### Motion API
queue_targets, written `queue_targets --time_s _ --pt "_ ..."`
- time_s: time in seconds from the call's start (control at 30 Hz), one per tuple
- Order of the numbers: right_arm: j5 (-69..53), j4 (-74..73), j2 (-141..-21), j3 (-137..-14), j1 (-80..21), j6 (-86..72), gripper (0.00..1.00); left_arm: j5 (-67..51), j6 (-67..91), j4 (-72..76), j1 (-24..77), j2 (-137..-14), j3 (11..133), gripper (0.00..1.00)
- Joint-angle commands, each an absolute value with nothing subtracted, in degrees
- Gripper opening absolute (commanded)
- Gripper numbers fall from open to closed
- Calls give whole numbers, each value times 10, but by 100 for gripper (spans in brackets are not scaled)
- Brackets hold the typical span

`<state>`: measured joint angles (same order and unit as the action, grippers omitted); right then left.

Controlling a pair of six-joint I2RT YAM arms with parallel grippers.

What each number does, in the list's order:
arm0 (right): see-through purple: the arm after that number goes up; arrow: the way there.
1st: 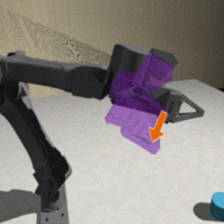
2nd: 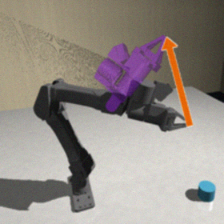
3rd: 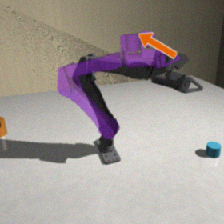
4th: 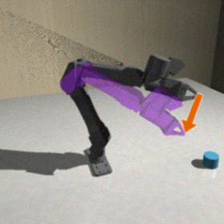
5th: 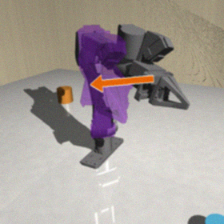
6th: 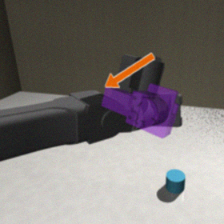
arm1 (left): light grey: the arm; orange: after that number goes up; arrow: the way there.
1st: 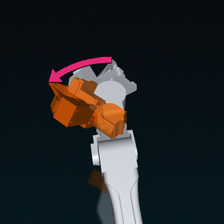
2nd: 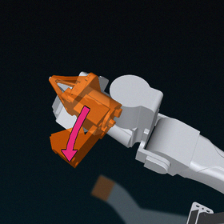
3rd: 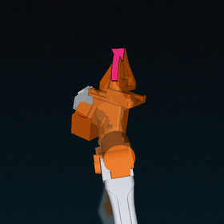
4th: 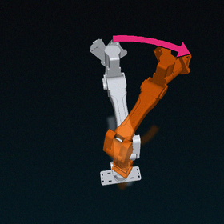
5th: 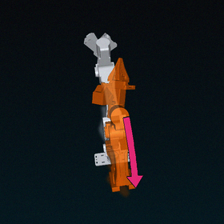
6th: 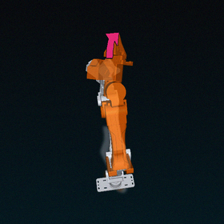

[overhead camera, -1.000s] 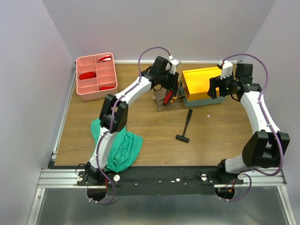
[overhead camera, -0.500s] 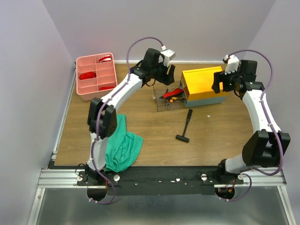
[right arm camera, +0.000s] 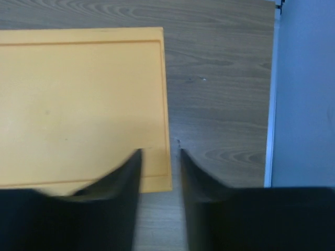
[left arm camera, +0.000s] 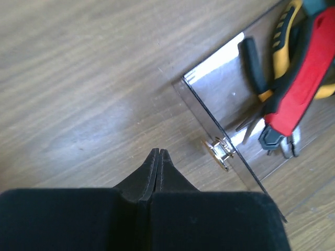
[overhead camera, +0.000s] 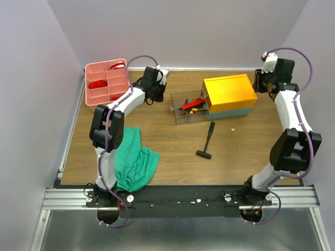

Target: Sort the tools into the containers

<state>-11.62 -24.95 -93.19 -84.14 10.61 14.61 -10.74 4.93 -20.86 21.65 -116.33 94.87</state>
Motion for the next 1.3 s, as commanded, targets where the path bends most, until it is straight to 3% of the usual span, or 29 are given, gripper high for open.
queue_targets --time_s 0.0,0.07,0.73,1.27 --pt "-116 -249 -967 -884 122 156 13 -129 33 -202 227 -1201 969 0" --pt "-109 -250 -982 -893 125 160 1 -153 38 -201 227 -1215 977 0" --pt "-214 -316 -1047 -863 127 184 1 -243 90 -170 282 -1311 1066 0" --pt "-220 -324 -1049 -846 118 187 4 -342 214 -77 327 -1387 1134 0"
